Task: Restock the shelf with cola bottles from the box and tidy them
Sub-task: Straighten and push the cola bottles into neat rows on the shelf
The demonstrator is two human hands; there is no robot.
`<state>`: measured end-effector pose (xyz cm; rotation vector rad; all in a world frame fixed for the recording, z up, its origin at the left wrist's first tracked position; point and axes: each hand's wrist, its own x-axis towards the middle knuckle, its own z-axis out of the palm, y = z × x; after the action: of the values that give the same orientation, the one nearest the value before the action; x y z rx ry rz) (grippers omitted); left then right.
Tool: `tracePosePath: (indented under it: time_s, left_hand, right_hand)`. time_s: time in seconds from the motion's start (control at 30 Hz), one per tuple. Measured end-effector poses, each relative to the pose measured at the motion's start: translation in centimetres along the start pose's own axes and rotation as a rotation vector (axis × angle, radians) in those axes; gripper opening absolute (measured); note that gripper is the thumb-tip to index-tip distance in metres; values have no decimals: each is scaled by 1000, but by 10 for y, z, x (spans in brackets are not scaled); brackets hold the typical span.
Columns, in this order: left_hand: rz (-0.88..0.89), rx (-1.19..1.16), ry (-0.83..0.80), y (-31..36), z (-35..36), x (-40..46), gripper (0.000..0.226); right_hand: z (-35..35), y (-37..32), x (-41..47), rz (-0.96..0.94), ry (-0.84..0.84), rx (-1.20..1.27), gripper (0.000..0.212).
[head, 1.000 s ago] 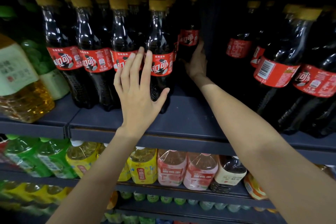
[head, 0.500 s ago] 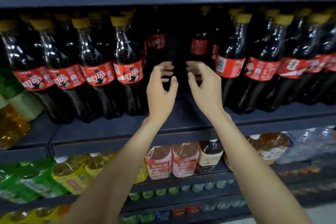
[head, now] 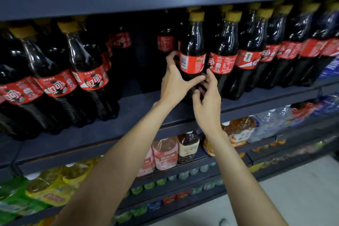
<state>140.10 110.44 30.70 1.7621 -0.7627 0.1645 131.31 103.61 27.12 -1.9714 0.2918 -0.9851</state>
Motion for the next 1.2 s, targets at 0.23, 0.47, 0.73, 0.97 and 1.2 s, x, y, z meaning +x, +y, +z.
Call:
tracePosePath:
  time_s: [0.23,0.47,0.73,0.97,1.2]
  left_hand:
    - [-120,-176,-202,-9,-55,-13,75]
    - [11,179,177,3,-79,-50,65]
    - [262,1062,732,-13,-135,-96,46]
    - [205,1102,626,-30,-150,-98,51]
    - [382,780,639,-11,-123,-95,29]
  right_hand:
    - [-1,-7,15,-39,-357,39,82]
    - [68,-21,40,-48,-350,136,83]
    - [150,-46,73,33,-315,36,84]
    - [171,-52,83,30,-312,-83,84]
    - [141,-58,72,-45,-334,-120,66]
